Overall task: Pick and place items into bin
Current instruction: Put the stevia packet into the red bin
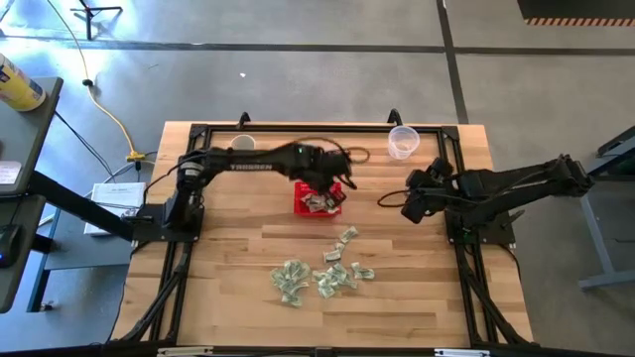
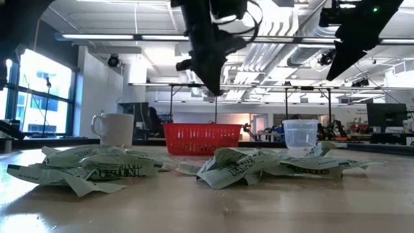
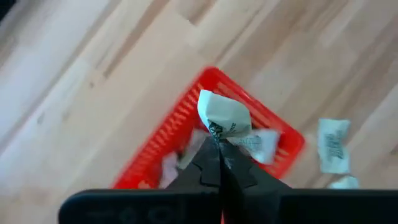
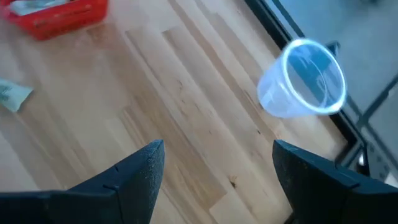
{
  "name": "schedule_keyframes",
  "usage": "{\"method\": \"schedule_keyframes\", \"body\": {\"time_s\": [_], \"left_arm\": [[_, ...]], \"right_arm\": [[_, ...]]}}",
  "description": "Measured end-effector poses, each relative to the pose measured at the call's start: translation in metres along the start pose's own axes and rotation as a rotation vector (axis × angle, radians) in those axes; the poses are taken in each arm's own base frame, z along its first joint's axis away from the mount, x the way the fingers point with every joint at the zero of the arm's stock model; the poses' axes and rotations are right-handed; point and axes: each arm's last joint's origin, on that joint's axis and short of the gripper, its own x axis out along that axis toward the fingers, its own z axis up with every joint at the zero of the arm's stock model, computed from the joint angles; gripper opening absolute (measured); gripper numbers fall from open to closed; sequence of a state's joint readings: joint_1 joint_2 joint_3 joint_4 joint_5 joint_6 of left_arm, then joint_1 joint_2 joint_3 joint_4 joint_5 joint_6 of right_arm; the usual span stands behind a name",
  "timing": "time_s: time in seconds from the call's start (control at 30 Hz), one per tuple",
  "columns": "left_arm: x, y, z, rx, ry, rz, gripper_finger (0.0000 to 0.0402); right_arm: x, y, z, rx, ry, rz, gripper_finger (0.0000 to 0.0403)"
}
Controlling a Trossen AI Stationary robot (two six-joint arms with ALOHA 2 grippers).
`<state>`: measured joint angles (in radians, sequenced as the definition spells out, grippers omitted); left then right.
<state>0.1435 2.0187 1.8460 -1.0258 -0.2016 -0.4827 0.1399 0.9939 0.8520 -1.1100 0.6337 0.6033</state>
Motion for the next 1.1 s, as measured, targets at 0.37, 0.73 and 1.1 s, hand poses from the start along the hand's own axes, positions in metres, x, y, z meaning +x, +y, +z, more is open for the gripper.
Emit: {"method": "schedule_keyframes", "body": {"time_s": [0.37, 0.73, 1.1], "left_arm": [[0.026, 0.019, -0.014, 0.130, 0.195, -0.143, 0.0045], [0.051, 0.015, -0.045, 0.169, 0.240, 0.041, 0.0128], [0.009, -0.037, -0.057, 0.227, 0.220, 0.006, 0.0320]], "right_arm": [[0.000, -0.001, -0.002, 0.109, 0.033, 0.012, 0.0289], [0.000, 0.010, 0.010, 0.072, -0.031, 0.171, 0.0289], [0.021, 0.053, 0.028, -0.404, -0.078, 0.463, 0.0289]]}}
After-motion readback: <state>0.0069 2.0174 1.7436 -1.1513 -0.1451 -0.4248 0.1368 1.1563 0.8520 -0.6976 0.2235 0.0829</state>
